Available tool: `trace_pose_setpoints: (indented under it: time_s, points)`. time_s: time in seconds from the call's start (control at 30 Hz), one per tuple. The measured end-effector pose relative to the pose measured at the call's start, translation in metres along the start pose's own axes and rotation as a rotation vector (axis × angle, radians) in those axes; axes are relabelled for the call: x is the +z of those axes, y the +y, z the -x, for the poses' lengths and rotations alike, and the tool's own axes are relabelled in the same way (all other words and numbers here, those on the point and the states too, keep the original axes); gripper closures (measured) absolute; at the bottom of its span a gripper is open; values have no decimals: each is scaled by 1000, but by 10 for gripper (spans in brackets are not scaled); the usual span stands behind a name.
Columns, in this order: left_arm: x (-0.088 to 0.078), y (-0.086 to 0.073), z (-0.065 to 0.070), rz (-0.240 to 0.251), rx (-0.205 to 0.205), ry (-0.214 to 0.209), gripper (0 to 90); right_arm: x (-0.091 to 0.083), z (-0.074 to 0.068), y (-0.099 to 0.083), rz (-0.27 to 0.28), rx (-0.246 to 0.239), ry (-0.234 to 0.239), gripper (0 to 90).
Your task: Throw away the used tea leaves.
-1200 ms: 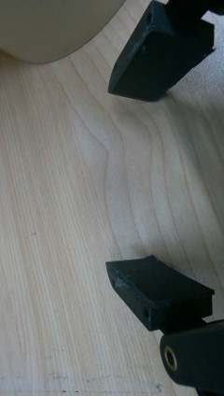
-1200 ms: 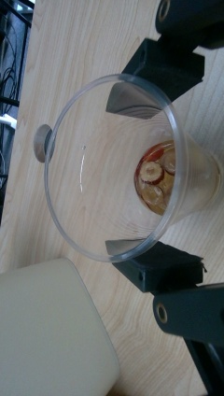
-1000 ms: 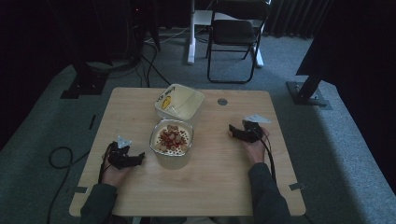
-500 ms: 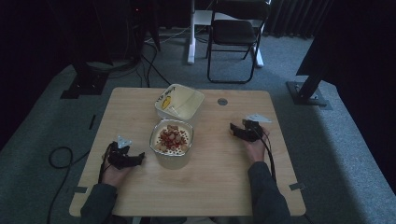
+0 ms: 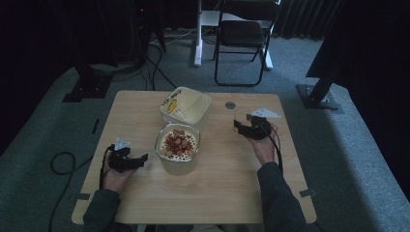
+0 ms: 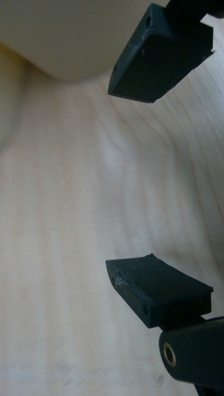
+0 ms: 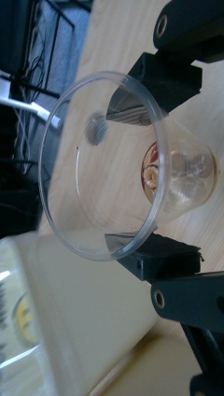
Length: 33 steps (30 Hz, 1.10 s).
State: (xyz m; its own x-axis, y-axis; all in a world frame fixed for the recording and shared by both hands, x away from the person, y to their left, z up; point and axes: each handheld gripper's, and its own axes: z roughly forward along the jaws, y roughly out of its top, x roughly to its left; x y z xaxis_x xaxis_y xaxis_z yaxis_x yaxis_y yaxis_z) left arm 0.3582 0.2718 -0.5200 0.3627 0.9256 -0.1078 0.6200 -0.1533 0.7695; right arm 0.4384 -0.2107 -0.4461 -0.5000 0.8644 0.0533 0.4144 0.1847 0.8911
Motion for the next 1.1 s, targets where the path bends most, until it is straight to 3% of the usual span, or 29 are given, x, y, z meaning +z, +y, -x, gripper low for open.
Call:
trace_pose_setpoints:
  time_s: [0.17,0.37,0.47,0.5,0.53,0.6,0.67,0.7,0.8,0.87,0.9,0.93,0.97,1.1]
  points:
    - [-16,35,7,94,13,-36,153,-7,-17,32,17,-30,42,348]
    - [-30,85,35,179,132,-73,153,-13,-51,75,38,-88,106,349]
    - [-31,90,39,192,148,-81,154,-13,-63,87,39,-113,122,349]
    - [-30,108,57,225,190,-125,155,-12,-76,99,39,-135,141,349]
    - [-28,112,62,221,210,-133,159,-11,-84,107,41,-146,155,348]
    - [-24,120,71,220,238,-162,176,-8,-94,118,46,-151,177,349]
    - [-24,120,71,220,238,-162,185,-6,-99,122,48,-148,192,349]
    - [-21,125,79,230,273,-170,210,-1,-107,130,49,-137,219,349]
    - [-17,130,88,238,304,-181,221,3,-114,134,51,-124,244,349]
    - [-17,132,90,242,309,-186,233,6,-117,136,50,-121,254,349]
    - [-15,135,93,252,311,-198,240,11,-126,139,50,-103,292,351]
    - [-15,135,93,252,311,-198,242,11,-126,139,50,-103,292,351]
    - [-14,137,95,257,319,-203,246,14,-135,140,49,-102,323,351]
    - [-10,139,96,259,322,-210,270,17,-147,141,42,-122,353,351]
